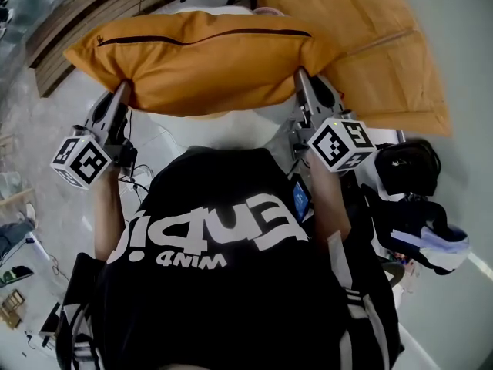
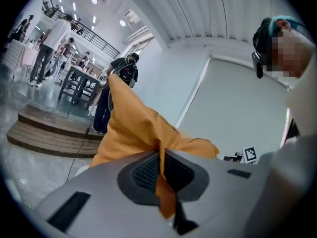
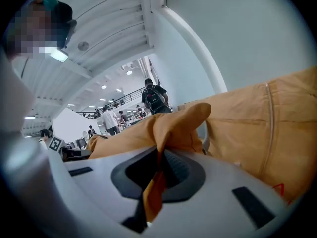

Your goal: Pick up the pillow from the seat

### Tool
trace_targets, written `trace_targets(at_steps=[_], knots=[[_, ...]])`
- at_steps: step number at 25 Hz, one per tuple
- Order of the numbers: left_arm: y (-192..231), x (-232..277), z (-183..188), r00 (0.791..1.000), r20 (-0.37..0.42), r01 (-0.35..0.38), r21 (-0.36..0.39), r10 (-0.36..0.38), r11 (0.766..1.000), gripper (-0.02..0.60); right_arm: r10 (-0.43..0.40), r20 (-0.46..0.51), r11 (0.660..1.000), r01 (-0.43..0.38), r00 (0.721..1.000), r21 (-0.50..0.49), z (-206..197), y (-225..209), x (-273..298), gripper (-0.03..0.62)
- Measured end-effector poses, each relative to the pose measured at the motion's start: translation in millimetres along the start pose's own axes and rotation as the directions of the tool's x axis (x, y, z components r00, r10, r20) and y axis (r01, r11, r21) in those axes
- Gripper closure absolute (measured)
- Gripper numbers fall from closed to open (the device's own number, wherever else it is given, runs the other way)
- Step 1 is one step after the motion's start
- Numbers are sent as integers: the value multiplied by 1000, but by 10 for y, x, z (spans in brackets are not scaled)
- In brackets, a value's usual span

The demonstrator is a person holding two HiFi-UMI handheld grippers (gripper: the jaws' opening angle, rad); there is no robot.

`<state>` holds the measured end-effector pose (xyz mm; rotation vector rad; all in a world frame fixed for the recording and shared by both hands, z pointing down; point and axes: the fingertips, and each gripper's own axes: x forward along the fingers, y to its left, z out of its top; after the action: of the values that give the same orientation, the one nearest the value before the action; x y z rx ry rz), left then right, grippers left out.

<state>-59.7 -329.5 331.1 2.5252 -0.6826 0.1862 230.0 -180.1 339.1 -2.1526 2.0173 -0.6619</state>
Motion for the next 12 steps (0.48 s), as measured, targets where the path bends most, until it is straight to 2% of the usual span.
trace_targets(at_steps=[12], knots=[[-57,13,3,1000,-22,15,-4,-15,1000,565,-15,10,999,15,1000,31,-39,-21,-74,556]])
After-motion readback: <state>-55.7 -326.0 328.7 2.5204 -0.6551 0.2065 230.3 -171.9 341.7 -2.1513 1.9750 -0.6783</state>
